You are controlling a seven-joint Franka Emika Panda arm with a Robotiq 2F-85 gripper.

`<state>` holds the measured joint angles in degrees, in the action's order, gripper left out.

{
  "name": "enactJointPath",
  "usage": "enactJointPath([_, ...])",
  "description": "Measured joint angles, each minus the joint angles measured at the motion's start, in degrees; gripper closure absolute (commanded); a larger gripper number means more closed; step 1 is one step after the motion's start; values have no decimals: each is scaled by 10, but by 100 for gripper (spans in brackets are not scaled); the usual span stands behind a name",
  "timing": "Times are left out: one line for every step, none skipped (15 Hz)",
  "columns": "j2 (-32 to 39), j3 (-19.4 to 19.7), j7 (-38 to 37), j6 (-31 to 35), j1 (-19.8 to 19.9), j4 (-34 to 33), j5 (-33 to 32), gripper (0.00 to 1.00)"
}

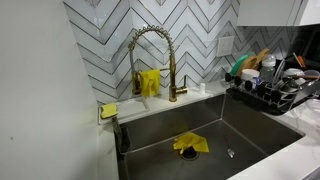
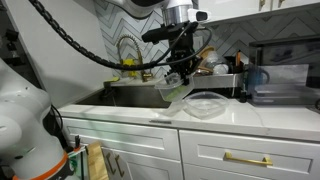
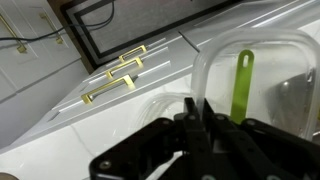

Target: Remove the lunchbox from the sink, put it on the counter, remove the lunchbox from the drying rack put it on the counter, put the lunchbox with a spoon in it in the lunchbox on the right and put them in the sink

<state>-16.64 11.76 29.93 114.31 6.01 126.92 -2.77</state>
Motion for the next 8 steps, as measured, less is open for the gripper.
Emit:
enactJointPath([6, 7, -5, 0, 1, -5, 9, 98])
enactJointPath([13, 14, -10, 0, 2, -11, 22, 98])
enactJointPath([21, 19, -16, 0, 3, -18, 37, 98])
enactJointPath([30, 24, -21, 0, 3, -25, 52, 98])
enactJointPath([40, 27, -30, 0, 5, -34, 65, 98])
enactJointPath([51, 29, -41, 0, 7, -42, 77, 98])
enactJointPath([62, 29, -52, 0, 9, -52, 85, 98])
enactJointPath([75, 29, -66, 0, 10, -61, 90, 98])
